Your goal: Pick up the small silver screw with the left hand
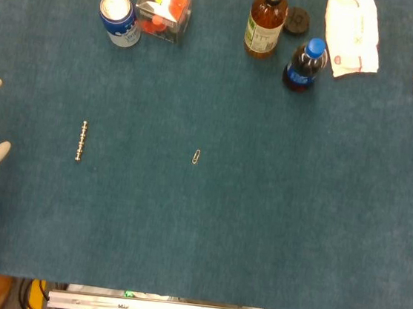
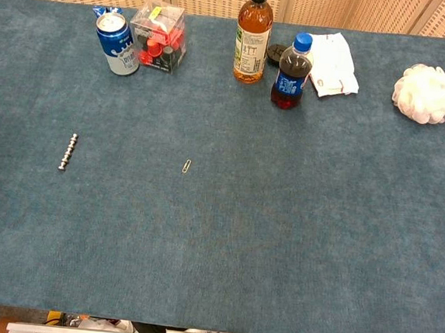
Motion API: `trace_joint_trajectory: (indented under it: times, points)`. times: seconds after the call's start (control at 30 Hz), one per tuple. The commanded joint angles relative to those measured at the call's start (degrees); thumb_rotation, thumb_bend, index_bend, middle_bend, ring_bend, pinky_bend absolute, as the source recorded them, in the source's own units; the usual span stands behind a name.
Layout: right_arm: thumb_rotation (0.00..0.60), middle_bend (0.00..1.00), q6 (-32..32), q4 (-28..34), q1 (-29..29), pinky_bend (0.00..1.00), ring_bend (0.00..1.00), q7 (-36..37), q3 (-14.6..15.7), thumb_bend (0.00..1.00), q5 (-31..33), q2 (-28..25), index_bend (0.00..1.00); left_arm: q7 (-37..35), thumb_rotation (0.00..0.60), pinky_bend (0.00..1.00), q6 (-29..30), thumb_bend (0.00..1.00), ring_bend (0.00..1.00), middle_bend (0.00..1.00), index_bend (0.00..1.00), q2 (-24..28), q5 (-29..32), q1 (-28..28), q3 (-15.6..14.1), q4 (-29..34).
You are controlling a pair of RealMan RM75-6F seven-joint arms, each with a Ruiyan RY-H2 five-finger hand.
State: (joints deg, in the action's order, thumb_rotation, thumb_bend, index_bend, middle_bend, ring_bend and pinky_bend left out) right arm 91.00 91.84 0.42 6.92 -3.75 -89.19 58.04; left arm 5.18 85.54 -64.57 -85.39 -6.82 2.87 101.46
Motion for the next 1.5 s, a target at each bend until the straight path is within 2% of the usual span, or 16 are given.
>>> trace_joint_trajectory:
  times: [0.03, 0.4, 0.63, 0.77, 0.87, 1.0, 1.1, 1.3, 1.5]
  points:
    - [0.6, 0.32, 0.0, 0.0, 0.0, 0.4, 0.31, 0.0, 0.0, 0.3, -0.1, 0.0, 0.14, 0.1, 0.6, 0.45, 0.0, 0.17, 0.42, 0.41, 0.21, 0.0, 0.0, 0.1, -0.1, 0.0]
    - [0.6, 0.32, 0.3, 1.7, 0.6, 0.4, 0.31, 1.3, -0.1, 0.3, -1.8, -2.5, 0.14, 1.5, 0.6, 0.43, -1.3, 0.17, 0.41, 0.41, 0.21, 1.7, -3.4, -0.5, -1.6, -0.8]
    - [0.6, 0.32, 0.8, 4.5, 0.8, 0.4, 0.31, -0.7, -0.6, 0.3, -2.2, -4.5, 0.14, 3.4, 0.6, 0.42, -8.0, 0.17, 0.41, 0.41, 0.21, 3.4, -9.0, -4.8, -3.8, -4.9]
    - [0.6, 0.32, 0.3, 5.8, 1.2, 0.4, 0.31, -2.5, -0.5, 0.3, -2.2, -4.7, 0.14, 6.3, 0.6, 0.55, -15.5, 0.17, 0.43, 0.45, 0.22, 4.0, -8.9, -8.7, -4.4, -6.3]
    - [0.6, 0.32, 0.1, 6.5, 1.3, 0.4, 0.31, -3.6, -0.6, 0.3, -2.0, -4.5, 0.14, 7.4, 0.6, 0.61, -19.8, 0.19, 0.49, 0.52, 0.23, 3.6, -8.7, -11.3, -4.5, -7.1]
    - [0.6, 0.32, -0.3, 7.1, 1.4, 0.4, 0.31, -4.8, -0.6, 0.3, -1.6, -4.5, 0.14, 9.4, 0.6, 0.7, -26.3, 0.38, 0.64, 0.71, 0.25, 3.0, -6.8, -14.9, -4.2, -7.9]
    - [0.6, 0.32, -0.3, 7.3, 1.2, 0.4, 0.31, -5.2, -0.6, 0.3, -1.2, -4.5, 0.14, 13.0, 0.6, 0.79, -30.7, 0.49, 0.74, 0.8, 0.28, 2.8, -4.2, -16.8, -4.1, -7.4]
    - [0.6, 0.32, -0.2, 6.9, 0.9, 0.4, 0.32, -5.2, -0.6, 0.3, -0.3, -4.4, 0.14, 20.1, 0.6, 0.89, -38.2, 0.57, 0.83, 0.88, 0.31, 3.2, 3.6, -19.7, -4.1, -4.1]
    - [0.6, 0.33, -0.8, 6.2, 1.1, 0.4, 0.32, -4.7, -0.6, 0.3, 0.1, -4.0, 0.14, 26.1, 0.6, 0.91, -41.4, 0.58, 0.85, 0.91, 0.3, 2.3, 10.4, -21.6, -4.7, -2.7]
